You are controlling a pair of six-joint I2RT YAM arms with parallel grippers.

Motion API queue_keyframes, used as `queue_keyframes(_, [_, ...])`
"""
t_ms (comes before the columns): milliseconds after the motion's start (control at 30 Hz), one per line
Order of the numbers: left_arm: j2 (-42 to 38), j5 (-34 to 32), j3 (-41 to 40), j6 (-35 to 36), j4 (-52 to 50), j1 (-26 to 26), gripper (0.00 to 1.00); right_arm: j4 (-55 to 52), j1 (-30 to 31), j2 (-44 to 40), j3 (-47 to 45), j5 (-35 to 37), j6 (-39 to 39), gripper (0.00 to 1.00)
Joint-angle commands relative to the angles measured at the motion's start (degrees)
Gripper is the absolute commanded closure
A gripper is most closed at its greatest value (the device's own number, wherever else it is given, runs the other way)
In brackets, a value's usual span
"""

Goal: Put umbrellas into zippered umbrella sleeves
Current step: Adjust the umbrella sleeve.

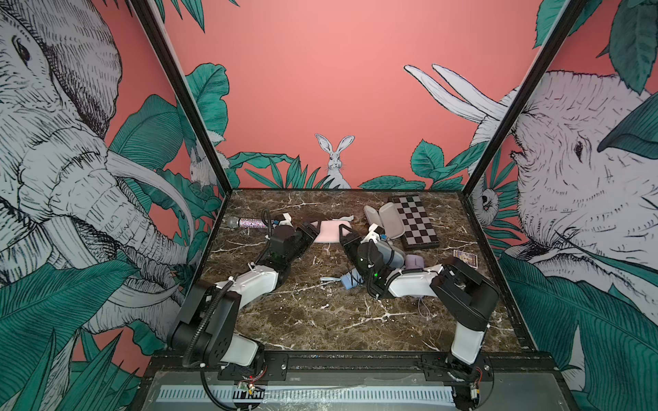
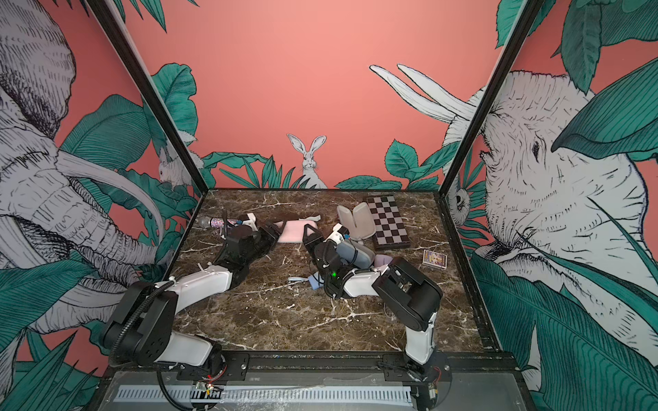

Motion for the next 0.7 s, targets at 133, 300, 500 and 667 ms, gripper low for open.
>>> queue_keyframes(133, [-2.13,-5.22,0.31,-2.52,4.36,-0.51,0.79,4.51,1.03,-3.42,-2.94,1.52,13.21,0.59])
queue_keyframes(300, [-6.67,-11.51,-0.25,-1.67,-2.83,-0.40,0.99,3.46,-0.52,-7.15,-9.30,1.54,8.81,0.41])
queue_keyframes(500, [-9.00,-12.56,2.80,-0.13,-9.60,-0.23,1.00,-17.97,-5.33,-16.16,-11.12,-12.68,-16.64,0.40])
queue_keyframes(667, [-7.96,-10.25,4.18,-0.75,-8.86,0.01,1.00,-24.08,-5.28,-19.06,-10.60,-17.79,-40.88,0.49])
